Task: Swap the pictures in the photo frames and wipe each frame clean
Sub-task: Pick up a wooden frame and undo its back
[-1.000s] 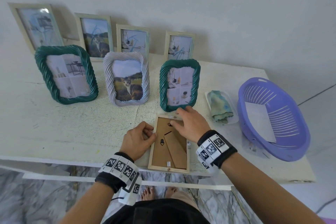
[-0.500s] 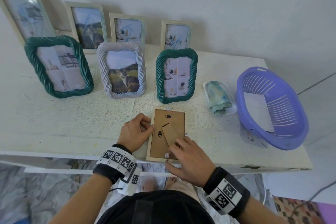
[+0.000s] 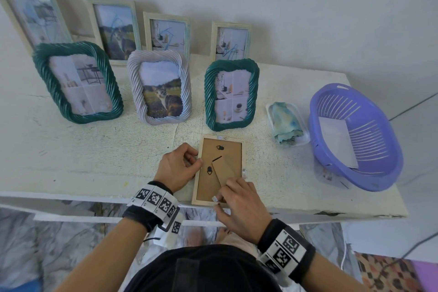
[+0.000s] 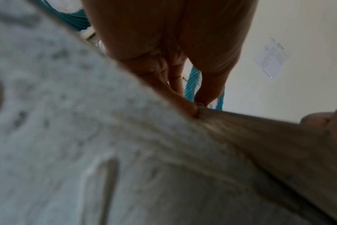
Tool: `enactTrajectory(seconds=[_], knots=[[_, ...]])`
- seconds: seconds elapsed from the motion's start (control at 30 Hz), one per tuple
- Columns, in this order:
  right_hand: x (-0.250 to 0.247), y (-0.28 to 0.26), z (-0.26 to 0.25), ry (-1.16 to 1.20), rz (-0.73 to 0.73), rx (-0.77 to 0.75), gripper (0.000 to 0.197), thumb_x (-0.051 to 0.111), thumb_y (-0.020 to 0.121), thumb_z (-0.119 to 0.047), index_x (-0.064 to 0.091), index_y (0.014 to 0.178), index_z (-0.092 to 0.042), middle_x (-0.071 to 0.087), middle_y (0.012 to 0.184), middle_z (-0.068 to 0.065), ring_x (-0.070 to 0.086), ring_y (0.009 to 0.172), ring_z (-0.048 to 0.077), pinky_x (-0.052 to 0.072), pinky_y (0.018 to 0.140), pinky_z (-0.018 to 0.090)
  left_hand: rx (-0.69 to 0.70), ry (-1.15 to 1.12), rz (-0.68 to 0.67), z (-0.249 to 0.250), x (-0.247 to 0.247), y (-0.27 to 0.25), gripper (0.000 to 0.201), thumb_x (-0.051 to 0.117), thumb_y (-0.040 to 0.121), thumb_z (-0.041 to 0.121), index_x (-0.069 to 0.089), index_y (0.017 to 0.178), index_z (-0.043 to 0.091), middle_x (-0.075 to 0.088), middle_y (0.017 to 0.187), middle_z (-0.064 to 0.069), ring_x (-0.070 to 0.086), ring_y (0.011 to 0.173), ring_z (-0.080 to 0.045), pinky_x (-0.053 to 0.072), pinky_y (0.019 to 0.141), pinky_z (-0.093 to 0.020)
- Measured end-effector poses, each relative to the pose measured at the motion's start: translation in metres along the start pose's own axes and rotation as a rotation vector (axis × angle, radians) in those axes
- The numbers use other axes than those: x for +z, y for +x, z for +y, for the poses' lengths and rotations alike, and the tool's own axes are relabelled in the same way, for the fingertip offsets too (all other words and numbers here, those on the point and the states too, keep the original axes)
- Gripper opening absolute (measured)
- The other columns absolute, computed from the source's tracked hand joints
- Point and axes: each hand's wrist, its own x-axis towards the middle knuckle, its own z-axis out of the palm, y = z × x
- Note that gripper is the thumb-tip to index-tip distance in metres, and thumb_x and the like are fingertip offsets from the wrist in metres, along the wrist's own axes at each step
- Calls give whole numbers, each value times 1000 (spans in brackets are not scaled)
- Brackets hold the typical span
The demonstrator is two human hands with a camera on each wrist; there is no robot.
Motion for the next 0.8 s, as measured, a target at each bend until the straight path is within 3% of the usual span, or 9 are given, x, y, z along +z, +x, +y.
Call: enactTrajectory(seconds=[0.13, 0.27, 0.37, 0.47, 0.57, 0.67, 0.8], knots=[[-2, 1, 1, -105, -41, -154, 9, 54, 86, -27, 56, 88, -19, 50, 94, -3, 48, 84, 17, 47, 72, 34, 11, 14, 17, 0, 2, -2, 14, 72, 82, 26, 61, 89, 21, 65, 72, 10, 58, 63, -1, 53, 68, -25], [-9, 4, 2, -218, -97, -261, 12, 61, 83, -26, 54, 91, -18, 50, 94, -2, 46, 81, 18, 46, 71, 33, 15, -30, 17, -3, 3, -3, 14, 72, 83, 25, 61, 91, 21, 65, 72, 8, 58, 62, -2, 56, 66, -30], [-18, 7, 1, -175, -88, -180, 20, 51, 88, -38, 53, 97, -19, 51, 97, -2, 46, 83, 17, 47, 72, 34, 39, -99, -12, -6, 1, -5, 19, 71, 85, 23, 61, 100, 24, 65, 77, 7, 59, 61, -6, 58, 66, -33], [-25, 16, 3, -183, -22, 12, 35, 47, 90, -49, 52, 113, -23, 51, 110, 2, 48, 94, 20, 46, 78, 34, 102, -148, -55, -10, -3, -8, 22, 67, 87, 24, 65, 109, 28, 64, 88, 7, 62, 65, -11, 59, 67, -37], [-28, 26, 1, -255, -3, 136, 37, 52, 84, -53, 57, 109, -26, 55, 100, 2, 50, 88, 22, 46, 71, 36, 134, -159, -78, -13, -6, -9, 23, 68, 87, 22, 69, 109, 27, 64, 95, 6, 64, 67, -12, 60, 66, -35], [-23, 33, -5, -266, -1, 178, 30, 59, 81, -48, 61, 97, -23, 55, 90, 2, 51, 82, 22, 44, 68, 37, 129, -198, -92, -13, -7, -9, 27, 69, 88, 10, 69, 111, 25, 65, 97, 2, 66, 68, -12, 61, 63, -34], [-21, 39, -7, -116, 10, 234, 29, 56, 86, -38, 57, 110, -21, 49, 102, 4, 46, 92, 22, 42, 78, 36, 122, -233, -100, -13, -7, -10, 29, 70, 87, 9, 69, 112, 23, 65, 98, -1, 66, 69, -12, 61, 64, -33]])
